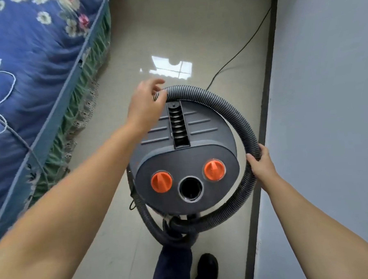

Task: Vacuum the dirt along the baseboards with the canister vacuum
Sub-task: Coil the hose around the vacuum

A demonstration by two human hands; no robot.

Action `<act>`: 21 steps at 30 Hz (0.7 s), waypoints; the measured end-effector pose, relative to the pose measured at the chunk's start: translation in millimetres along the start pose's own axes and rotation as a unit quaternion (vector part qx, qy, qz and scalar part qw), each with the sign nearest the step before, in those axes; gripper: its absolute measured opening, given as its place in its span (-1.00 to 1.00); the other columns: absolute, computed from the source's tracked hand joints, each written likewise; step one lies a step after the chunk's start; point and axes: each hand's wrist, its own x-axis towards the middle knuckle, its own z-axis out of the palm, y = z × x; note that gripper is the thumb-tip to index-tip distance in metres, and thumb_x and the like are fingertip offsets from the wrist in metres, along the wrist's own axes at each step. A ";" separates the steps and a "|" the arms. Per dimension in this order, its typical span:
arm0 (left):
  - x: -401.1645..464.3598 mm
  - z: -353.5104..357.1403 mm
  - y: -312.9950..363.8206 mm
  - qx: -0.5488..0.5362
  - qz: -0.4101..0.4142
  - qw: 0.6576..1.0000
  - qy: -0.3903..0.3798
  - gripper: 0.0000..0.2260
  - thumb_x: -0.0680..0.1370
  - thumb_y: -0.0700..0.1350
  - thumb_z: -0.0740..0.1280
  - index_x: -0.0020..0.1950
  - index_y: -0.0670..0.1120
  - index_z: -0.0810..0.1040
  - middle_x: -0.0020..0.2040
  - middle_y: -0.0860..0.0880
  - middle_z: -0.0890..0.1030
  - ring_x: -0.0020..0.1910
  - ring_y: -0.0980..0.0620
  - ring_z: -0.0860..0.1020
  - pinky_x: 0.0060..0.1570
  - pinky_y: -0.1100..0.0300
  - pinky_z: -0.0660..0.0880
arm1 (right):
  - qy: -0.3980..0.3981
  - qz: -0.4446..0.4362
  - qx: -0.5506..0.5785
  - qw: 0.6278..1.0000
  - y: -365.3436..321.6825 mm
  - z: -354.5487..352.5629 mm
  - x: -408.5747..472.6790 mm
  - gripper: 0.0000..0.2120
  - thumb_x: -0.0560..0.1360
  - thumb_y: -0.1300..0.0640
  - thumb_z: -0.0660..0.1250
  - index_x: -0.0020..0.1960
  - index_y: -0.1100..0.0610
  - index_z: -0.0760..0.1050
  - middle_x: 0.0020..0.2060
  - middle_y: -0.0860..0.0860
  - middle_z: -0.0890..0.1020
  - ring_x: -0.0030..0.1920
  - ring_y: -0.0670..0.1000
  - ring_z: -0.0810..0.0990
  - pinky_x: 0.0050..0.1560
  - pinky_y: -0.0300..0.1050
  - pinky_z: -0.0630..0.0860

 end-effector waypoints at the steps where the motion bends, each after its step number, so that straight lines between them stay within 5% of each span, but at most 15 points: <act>1: 27.6 7.3 -6.5 0.066 0.003 0.997 -0.039 -0.64 0.61 -0.02 0.24 0.39 -0.06 0.42 0.24 -0.09 0.50 0.27 -0.06 0.44 0.31 0.04 0.34 | -0.006 0.023 0.002 1.000 0.5 5.9 5.2 -0.50 0.60 0.14 0.24 0.48 0.06 0.17 0.27 0.04 0.48 0.09 0.04 0.49 0.11 -0.06 0.41; 5: 93.9 38.4 -38.3 0.173 -0.005 0.944 -0.279 -0.57 0.65 0.04 0.15 0.52 0.02 0.27 0.48 -0.11 0.32 0.46 -0.14 0.28 0.44 -0.07 0.19 | -0.031 0.132 0.045 0.990 -1.5 20.3 21.3 -0.54 0.57 0.22 0.25 0.44 0.11 0.24 0.23 0.12 0.51 0.05 0.10 0.54 0.08 0.03 0.51; 8: 111.7 55.2 -56.7 0.179 0.007 0.928 -0.326 -0.56 0.65 -0.12 0.16 0.54 0.04 0.22 0.47 -0.18 0.30 0.43 -0.19 0.29 0.44 0.00 0.20 | -0.079 0.168 0.065 0.980 -15.3 16.9 31.5 -0.55 0.53 0.32 0.20 0.40 0.11 0.30 0.09 0.09 0.56 -0.07 0.06 0.56 -0.11 -0.07 0.51; 10: 120.6 58.8 -59.5 0.163 0.001 0.931 -0.327 -0.56 0.64 -0.15 0.20 0.51 0.06 0.28 0.44 -0.17 0.35 0.40 -0.17 0.33 0.42 0.05 0.22 | -0.088 0.123 0.081 0.985 -36.7 17.4 42.0 -0.55 0.54 0.29 0.19 0.41 0.08 0.32 0.06 0.04 0.56 -0.07 0.00 0.57 -0.12 -0.12 0.48; 14: 136.6 51.2 -62.0 0.122 -0.030 0.916 -0.382 -0.59 0.61 -0.03 0.26 0.47 0.13 0.34 0.44 -0.01 0.40 0.41 -0.05 0.35 0.42 0.11 0.19 | -0.117 -0.056 -0.020 0.991 -108.0 38.3 68.1 -0.58 0.61 -0.04 0.21 0.45 -0.02 0.34 0.24 -0.08 0.46 0.23 -0.12 0.41 0.18 -0.26 0.27; 18: 146.8 48.7 -57.7 0.105 -0.065 0.881 -0.457 -0.56 0.62 0.06 0.21 0.51 0.14 0.26 0.50 0.04 0.30 0.47 0.01 0.25 0.49 0.02 0.11 | -0.203 -0.180 -0.195 0.943 -171.8 84.8 103.2 -0.59 0.61 -0.01 0.22 0.43 0.08 0.39 0.36 0.03 0.48 0.35 0.01 0.42 0.29 -0.21 0.26; 21: 146.9 57.1 -56.9 0.160 -0.059 0.883 -0.438 -0.55 0.63 0.05 0.20 0.50 -0.04 0.29 0.46 -0.05 0.37 0.43 -0.03 0.32 0.43 0.08 0.19 | -0.276 -0.206 -0.294 0.892 -197.2 110.4 122.0 -0.59 0.62 0.02 0.21 0.43 0.12 0.39 0.36 0.07 0.48 0.35 0.06 0.43 0.28 -0.18 0.28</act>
